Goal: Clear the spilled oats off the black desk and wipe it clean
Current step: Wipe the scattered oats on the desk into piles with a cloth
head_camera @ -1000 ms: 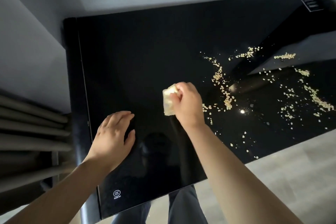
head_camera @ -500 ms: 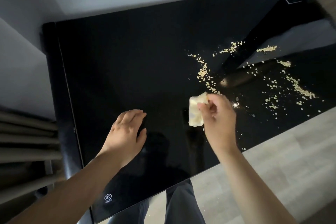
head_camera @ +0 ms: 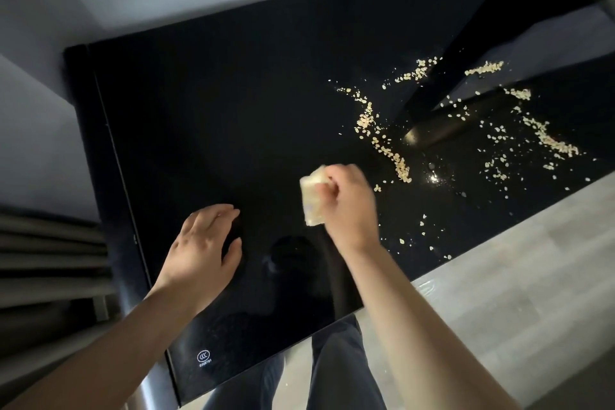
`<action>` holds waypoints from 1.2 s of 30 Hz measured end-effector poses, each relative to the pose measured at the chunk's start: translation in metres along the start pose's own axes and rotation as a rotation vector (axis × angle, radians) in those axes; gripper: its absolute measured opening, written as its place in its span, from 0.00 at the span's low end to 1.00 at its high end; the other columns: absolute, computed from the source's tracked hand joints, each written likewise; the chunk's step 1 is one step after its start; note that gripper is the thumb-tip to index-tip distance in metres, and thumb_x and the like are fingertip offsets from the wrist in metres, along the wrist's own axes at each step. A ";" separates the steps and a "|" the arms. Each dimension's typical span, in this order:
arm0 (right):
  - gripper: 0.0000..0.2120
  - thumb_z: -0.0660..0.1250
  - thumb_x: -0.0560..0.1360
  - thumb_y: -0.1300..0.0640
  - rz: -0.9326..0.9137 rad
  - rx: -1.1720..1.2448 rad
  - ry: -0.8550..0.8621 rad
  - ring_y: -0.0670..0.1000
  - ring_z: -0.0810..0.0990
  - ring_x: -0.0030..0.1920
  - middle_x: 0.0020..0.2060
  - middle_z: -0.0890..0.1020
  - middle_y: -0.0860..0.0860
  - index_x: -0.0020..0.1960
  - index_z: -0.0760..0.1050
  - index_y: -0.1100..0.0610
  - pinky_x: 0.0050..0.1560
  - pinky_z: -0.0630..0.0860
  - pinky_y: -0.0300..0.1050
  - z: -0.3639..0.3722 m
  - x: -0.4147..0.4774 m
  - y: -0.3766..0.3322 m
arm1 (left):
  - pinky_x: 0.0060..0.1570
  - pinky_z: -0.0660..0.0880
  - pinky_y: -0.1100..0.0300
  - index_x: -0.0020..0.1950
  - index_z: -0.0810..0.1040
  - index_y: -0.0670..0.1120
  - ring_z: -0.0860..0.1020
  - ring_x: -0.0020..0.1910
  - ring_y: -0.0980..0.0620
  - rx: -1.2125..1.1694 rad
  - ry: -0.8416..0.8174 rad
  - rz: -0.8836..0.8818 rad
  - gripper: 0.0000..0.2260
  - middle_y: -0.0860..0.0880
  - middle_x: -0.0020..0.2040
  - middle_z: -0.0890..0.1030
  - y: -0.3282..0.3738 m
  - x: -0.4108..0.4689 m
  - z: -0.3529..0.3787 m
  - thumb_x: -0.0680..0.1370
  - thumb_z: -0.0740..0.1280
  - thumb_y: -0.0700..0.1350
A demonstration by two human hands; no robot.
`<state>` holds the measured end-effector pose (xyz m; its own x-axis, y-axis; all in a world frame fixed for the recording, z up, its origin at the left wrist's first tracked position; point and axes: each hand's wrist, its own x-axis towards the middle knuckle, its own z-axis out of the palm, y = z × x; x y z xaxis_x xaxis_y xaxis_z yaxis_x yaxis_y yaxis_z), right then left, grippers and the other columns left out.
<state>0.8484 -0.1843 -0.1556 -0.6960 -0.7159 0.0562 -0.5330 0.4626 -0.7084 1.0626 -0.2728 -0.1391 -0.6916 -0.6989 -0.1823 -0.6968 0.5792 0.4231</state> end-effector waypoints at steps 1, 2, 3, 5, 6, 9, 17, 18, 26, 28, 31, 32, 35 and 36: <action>0.05 0.66 0.72 0.63 0.026 -0.017 0.038 0.48 0.72 0.40 0.43 0.73 0.49 0.47 0.77 0.57 0.39 0.64 0.37 -0.012 0.004 0.012 | 0.63 0.67 0.57 0.68 0.74 0.44 0.69 0.67 0.49 -0.001 -0.003 0.013 0.20 0.50 0.66 0.73 0.002 0.000 0.001 0.76 0.67 0.44; 0.06 0.66 0.72 0.64 0.055 -0.042 0.075 0.48 0.72 0.40 0.43 0.74 0.51 0.48 0.77 0.58 0.40 0.64 0.36 -0.025 0.007 0.024 | 0.62 0.67 0.57 0.67 0.74 0.44 0.69 0.67 0.49 -0.004 -0.006 0.028 0.20 0.50 0.66 0.73 0.005 0.001 0.003 0.76 0.68 0.44; 0.06 0.65 0.73 0.64 0.081 -0.078 0.105 0.50 0.73 0.41 0.43 0.75 0.52 0.49 0.78 0.58 0.41 0.64 0.35 -0.038 0.012 0.036 | 0.62 0.67 0.57 0.67 0.74 0.43 0.69 0.66 0.49 -0.007 -0.006 0.045 0.20 0.50 0.66 0.73 0.008 0.002 0.004 0.76 0.68 0.44; 0.06 0.65 0.75 0.64 0.119 -0.157 0.141 0.52 0.74 0.42 0.45 0.75 0.54 0.51 0.77 0.60 0.44 0.67 0.38 -0.059 0.022 0.055 | 0.62 0.65 0.59 0.67 0.74 0.43 0.69 0.66 0.49 -0.010 -0.009 0.081 0.20 0.49 0.65 0.73 0.015 0.004 0.008 0.76 0.68 0.44; 0.07 0.65 0.75 0.64 0.136 -0.178 0.153 0.52 0.75 0.43 0.46 0.74 0.53 0.52 0.77 0.60 0.46 0.70 0.41 -0.067 0.026 0.061 | 0.61 0.65 0.59 0.67 0.74 0.43 0.70 0.66 0.49 -0.011 -0.015 0.097 0.20 0.49 0.65 0.73 0.019 0.005 0.010 0.76 0.68 0.44; 0.08 0.66 0.76 0.64 0.123 -0.122 0.183 0.51 0.77 0.44 0.47 0.73 0.50 0.55 0.77 0.60 0.48 0.77 0.48 -0.085 0.028 0.058 | 0.61 0.65 0.60 0.67 0.74 0.43 0.70 0.66 0.48 -0.013 -0.034 0.132 0.19 0.49 0.65 0.74 0.030 0.008 0.015 0.76 0.68 0.44; 0.08 0.67 0.76 0.61 -0.008 -0.046 -0.056 0.44 0.74 0.41 0.47 0.73 0.46 0.55 0.76 0.57 0.42 0.69 0.28 -0.051 -0.051 0.016 | 0.67 0.63 0.57 0.71 0.70 0.46 0.66 0.69 0.51 -0.016 -0.087 0.136 0.21 0.51 0.69 0.70 0.047 0.019 0.014 0.78 0.65 0.47; 0.08 0.67 0.76 0.61 -0.002 -0.046 -0.071 0.45 0.74 0.41 0.48 0.72 0.46 0.55 0.76 0.57 0.42 0.68 0.27 -0.042 -0.054 0.018 | 0.69 0.62 0.56 0.72 0.69 0.47 0.64 0.70 0.52 -0.002 -0.108 0.131 0.22 0.52 0.69 0.69 0.046 0.019 0.013 0.78 0.64 0.48; 0.09 0.66 0.75 0.64 -0.011 -0.147 0.041 0.48 0.75 0.40 0.49 0.75 0.52 0.54 0.76 0.58 0.41 0.73 0.40 -0.064 -0.008 0.063 | 0.69 0.63 0.48 0.72 0.68 0.46 0.61 0.70 0.48 0.123 -0.145 0.084 0.28 0.50 0.70 0.64 0.055 0.017 0.025 0.74 0.67 0.56; 0.09 0.65 0.75 0.65 0.023 -0.183 0.073 0.46 0.73 0.42 0.48 0.74 0.51 0.54 0.77 0.59 0.43 0.68 0.34 -0.083 0.011 0.080 | 0.66 0.67 0.45 0.70 0.70 0.44 0.64 0.68 0.45 0.133 -0.120 0.066 0.29 0.48 0.68 0.66 0.058 0.016 0.028 0.73 0.70 0.55; 0.09 0.67 0.75 0.65 0.048 -0.174 0.112 0.41 0.69 0.40 0.46 0.70 0.47 0.55 0.77 0.60 0.42 0.63 0.26 -0.107 0.025 0.091 | 0.63 0.69 0.43 0.68 0.71 0.43 0.65 0.66 0.43 0.146 -0.108 0.038 0.29 0.47 0.67 0.67 0.061 0.016 0.032 0.71 0.72 0.54; 0.09 0.67 0.75 0.65 0.041 -0.148 0.120 0.40 0.68 0.38 0.46 0.70 0.46 0.55 0.77 0.60 0.42 0.64 0.24 -0.113 0.024 0.089 | 0.63 0.69 0.43 0.68 0.71 0.43 0.65 0.66 0.43 0.145 -0.102 0.033 0.29 0.47 0.67 0.67 0.062 0.016 0.032 0.71 0.72 0.54; 0.07 0.67 0.75 0.64 -0.004 -0.074 0.078 0.41 0.69 0.38 0.46 0.71 0.46 0.53 0.77 0.58 0.42 0.65 0.25 -0.120 -0.002 0.075 | 0.64 0.68 0.43 0.68 0.71 0.43 0.65 0.67 0.43 0.147 -0.101 0.012 0.29 0.47 0.67 0.67 0.066 0.016 0.032 0.71 0.72 0.54; 0.07 0.68 0.75 0.63 -0.023 -0.046 0.055 0.41 0.69 0.39 0.45 0.72 0.46 0.53 0.77 0.58 0.42 0.66 0.26 -0.118 -0.017 0.069 | 0.64 0.68 0.42 0.68 0.72 0.43 0.65 0.67 0.42 0.147 -0.100 0.006 0.29 0.47 0.67 0.67 0.068 0.015 0.032 0.71 0.72 0.54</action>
<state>0.7666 -0.0790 -0.1226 -0.7082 -0.6972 0.1115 -0.5696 0.4709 -0.6736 0.9986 -0.2306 -0.1418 -0.7059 -0.6546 -0.2707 -0.7081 0.6431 0.2916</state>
